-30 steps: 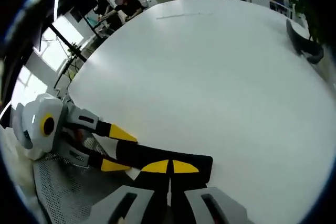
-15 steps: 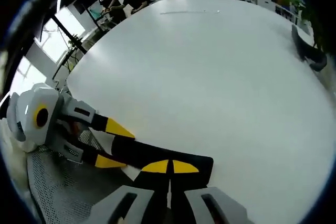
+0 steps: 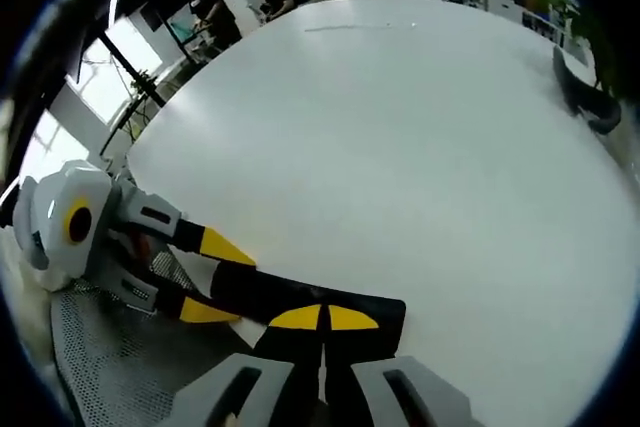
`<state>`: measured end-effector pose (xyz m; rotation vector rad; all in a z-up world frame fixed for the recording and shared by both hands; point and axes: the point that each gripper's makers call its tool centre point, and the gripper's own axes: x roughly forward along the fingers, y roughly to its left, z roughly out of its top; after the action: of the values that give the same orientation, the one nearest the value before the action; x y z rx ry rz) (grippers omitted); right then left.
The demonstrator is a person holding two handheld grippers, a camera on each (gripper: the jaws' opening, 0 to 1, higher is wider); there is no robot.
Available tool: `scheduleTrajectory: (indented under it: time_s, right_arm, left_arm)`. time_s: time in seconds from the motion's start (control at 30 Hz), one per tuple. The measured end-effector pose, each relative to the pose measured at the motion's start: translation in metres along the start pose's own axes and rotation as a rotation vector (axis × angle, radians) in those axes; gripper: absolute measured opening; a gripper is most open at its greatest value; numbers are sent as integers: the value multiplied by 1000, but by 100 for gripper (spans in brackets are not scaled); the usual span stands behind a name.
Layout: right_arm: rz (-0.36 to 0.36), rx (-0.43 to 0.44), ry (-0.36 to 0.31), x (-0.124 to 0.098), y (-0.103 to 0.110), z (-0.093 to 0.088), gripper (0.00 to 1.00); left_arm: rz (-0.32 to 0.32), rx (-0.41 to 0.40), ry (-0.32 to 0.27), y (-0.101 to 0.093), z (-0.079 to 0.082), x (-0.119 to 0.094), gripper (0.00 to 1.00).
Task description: Press the specified remote control buttons in sequence, fully releasing each button before pressing the next.
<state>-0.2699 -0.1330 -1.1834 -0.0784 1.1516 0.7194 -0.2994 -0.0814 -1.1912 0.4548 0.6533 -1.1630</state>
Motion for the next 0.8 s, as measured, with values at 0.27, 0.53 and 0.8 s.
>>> scheduleTrajectory:
  time_s: [0.27, 0.53, 0.8]
  right_arm:
    - [0, -1, -4, 0, 0, 0, 0]
    - [-2, -6, -1, -1, 1, 0, 0]
    - [-1, 5, 1, -1, 0, 0, 0]
  left_arm:
    - [2, 0, 0, 0, 0, 0, 25]
    - [2, 0, -1, -1, 0, -1, 25]
    - [2, 1, -2, -1, 0, -1, 25]
